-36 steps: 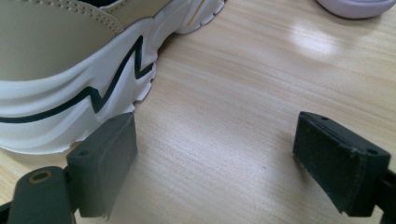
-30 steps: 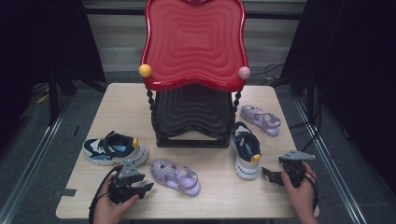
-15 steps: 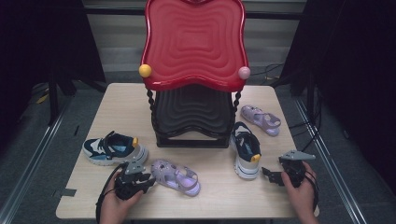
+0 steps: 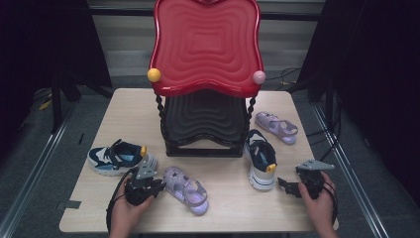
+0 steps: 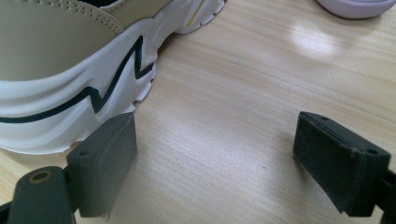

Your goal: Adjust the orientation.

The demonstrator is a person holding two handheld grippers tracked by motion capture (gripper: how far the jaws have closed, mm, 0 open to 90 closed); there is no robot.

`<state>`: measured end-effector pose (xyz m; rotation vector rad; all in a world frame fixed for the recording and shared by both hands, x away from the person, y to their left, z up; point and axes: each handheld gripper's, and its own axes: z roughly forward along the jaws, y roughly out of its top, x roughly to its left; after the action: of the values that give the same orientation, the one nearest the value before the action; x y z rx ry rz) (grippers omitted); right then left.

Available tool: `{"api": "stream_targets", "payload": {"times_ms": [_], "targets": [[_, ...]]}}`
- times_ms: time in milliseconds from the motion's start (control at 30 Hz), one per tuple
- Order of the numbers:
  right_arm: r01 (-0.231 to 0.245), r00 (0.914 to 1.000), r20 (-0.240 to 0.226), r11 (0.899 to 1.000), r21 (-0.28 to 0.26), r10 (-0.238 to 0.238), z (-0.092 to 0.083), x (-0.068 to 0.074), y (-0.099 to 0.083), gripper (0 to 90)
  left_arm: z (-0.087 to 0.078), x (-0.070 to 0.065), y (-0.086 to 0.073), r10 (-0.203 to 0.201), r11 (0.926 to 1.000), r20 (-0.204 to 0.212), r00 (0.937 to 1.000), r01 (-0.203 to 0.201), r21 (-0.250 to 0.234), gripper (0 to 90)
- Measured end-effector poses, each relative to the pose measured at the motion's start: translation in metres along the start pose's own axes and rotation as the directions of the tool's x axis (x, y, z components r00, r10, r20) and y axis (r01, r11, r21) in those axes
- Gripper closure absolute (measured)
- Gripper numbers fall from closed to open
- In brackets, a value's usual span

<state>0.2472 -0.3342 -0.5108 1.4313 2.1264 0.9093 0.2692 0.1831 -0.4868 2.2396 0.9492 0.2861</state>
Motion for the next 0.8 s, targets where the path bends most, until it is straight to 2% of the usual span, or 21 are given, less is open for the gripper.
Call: {"api": "stream_targets", "payload": {"times_ms": [300,400,800], "targets": [[0.000,1.0000,0.000,1.000,0.000,0.000,0.000,0.000,0.000,13.3,0.007,0.006,0.007,0.010,0.9999,0.009,0.9999,-0.010,-0.004,80.5],[0.000,1.0000,0.000,1.000,0.000,0.000,0.000,0.000,0.000,13.3,0.010,0.006,0.009,0.001,1.0000,0.010,0.9999,-0.001,-0.009,81.5],[0.000,1.0000,0.000,1.000,0.000,0.000,0.000,0.000,0.000,13.3,0.021,0.009,0.019,0.004,0.9997,0.019,0.9998,-0.004,-0.025,81.7]]}}
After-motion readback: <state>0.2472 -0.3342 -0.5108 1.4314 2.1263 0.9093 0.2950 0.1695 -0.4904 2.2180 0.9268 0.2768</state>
